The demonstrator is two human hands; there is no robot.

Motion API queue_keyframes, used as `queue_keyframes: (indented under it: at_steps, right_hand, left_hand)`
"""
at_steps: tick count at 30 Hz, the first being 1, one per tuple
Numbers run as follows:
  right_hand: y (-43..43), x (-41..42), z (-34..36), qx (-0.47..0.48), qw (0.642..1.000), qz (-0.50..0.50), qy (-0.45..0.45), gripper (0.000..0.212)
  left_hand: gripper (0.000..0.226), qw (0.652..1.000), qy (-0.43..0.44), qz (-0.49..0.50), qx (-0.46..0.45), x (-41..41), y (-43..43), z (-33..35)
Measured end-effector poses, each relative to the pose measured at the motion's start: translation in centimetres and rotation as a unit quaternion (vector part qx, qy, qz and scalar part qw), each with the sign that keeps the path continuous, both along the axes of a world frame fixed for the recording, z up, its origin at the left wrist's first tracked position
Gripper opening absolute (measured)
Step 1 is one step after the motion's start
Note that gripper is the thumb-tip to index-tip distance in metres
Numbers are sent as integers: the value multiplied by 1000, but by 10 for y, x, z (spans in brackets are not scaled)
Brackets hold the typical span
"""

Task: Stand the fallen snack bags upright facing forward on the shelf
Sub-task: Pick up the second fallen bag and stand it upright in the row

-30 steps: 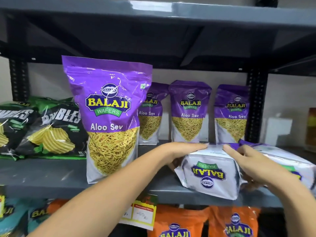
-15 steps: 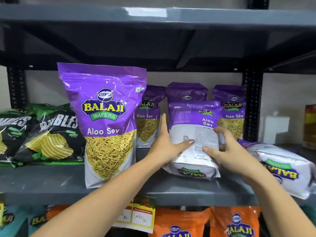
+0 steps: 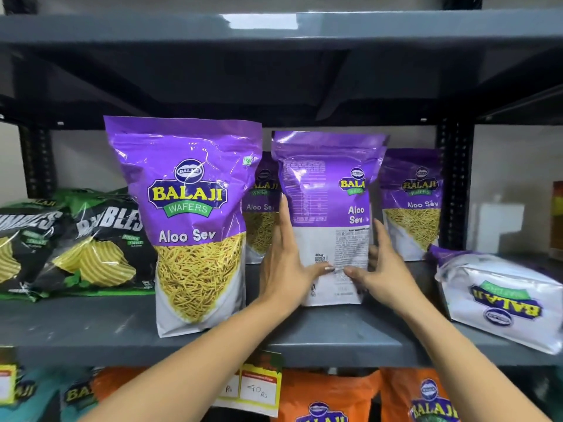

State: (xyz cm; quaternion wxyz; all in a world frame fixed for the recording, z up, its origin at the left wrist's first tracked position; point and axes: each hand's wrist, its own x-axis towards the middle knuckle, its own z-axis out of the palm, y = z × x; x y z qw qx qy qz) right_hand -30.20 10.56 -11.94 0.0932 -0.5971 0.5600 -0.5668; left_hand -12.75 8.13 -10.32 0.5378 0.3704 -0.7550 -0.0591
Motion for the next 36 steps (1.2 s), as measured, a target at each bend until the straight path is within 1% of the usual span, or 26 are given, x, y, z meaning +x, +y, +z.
queue_keyframes:
  at_steps: [1, 3, 6, 7, 8, 9, 10, 11, 12, 13, 15, 18, 19, 20, 21, 22, 25, 27, 29, 30, 32, 33, 36]
  right_hand:
    - [-2, 2, 2, 5, 1000, -18, 21, 111]
    - [-7, 4, 3, 2, 998, -45, 53, 92]
    - [-8, 4, 0, 2, 996, -49, 69, 74]
    - [-7, 1, 0, 18, 998, -35, 52, 71]
    - [-6, -1, 3, 33, 999, 0, -2, 65]
    - [-4, -2, 9, 47, 993, 51, -93, 55]
    - [-6, -5, 15, 58, 974, 93, -197, 42]
    - [-10, -8, 23, 60, 949, 110, -290, 32]
    - [-17, -14, 29, 57, 925, 99, -362, 27]
    - [-23, -17, 35, 58, 906, 80, -413, 27]
    - [-34, -23, 39, 68, 881, 73, -462, 28]
    - [-44, -20, 36, 95, 875, 89, -467, 36]
    - [-44, -18, 36, 101, 886, 84, -444, 35]
    - [-46, -17, 35, 103, 896, 77, -425, 29]
    - [-46, -15, 34, 98, 900, 75, -419, 17]
    - [-45, -13, 34, 90, 903, 73, -415, 13]
    - [-46, -11, 34, 79, 911, 84, -395, 10]
    - [-43, -10, 33, 80, 919, 101, -372, 4]
    - [-43, -12, 31, 71, 924, 113, -358, 12]
    - [-44, -13, 30, 71, 922, 126, -358, 13]
    - [-44, -16, 29, 78, 916, 153, -363, 8]
    - [-44, -17, 29, 80, 915, 162, -362, 10]
    - [-42, -14, 30, 95, 910, 201, -349, 45]
  left_hand:
    - [138, 1000, -14, 19, 3, -1, -2, 0]
    - [137, 998, -37, 49, 10, -3, -4, -1]
    - [133, 994, -75, 68, 28, -4, -6, -3]
    - [132, 994, -83, 70, 33, -4, -5, -4]
    - [132, 993, -82, 72, 37, -3, -4, -4]
    - [131, 994, -71, 77, 37, -3, -1, -3]
    - [128, 995, -53, 84, 30, -4, 3, -3]
    - [122, 995, -33, 91, 16, -6, 9, -4]
    - [114, 995, -18, 94, 5, -10, 16, -5]
    - [106, 996, -9, 93, 2, -14, 22, -7]
    - [90, 997, 0, 73, 34, -23, 34, -11]
    - [67, 994, 16, 37, 104, -30, 33, -15]
    - [61, 993, 24, 32, 115, -32, 30, -14]
    - [57, 991, 33, 26, 124, -33, 26, -13]
    - [55, 990, 47, 19, 132, -35, 24, -10]
    - [56, 988, 65, 8, 143, -36, 22, -8]
    - [66, 974, 126, -34, 188, -38, 20, 1]
    - [79, 967, 138, -47, 211, -39, 22, 8]
    - [89, 964, 139, -41, 223, -40, 24, 14]
    - [91, 962, 145, -36, 229, -41, 23, 17]
    - [91, 958, 157, -41, 236, -41, 19, 21]
    - [89, 957, 155, -47, 239, -39, 16, 23]
    - [77, 945, 145, -97, 278, -28, -2, 26]
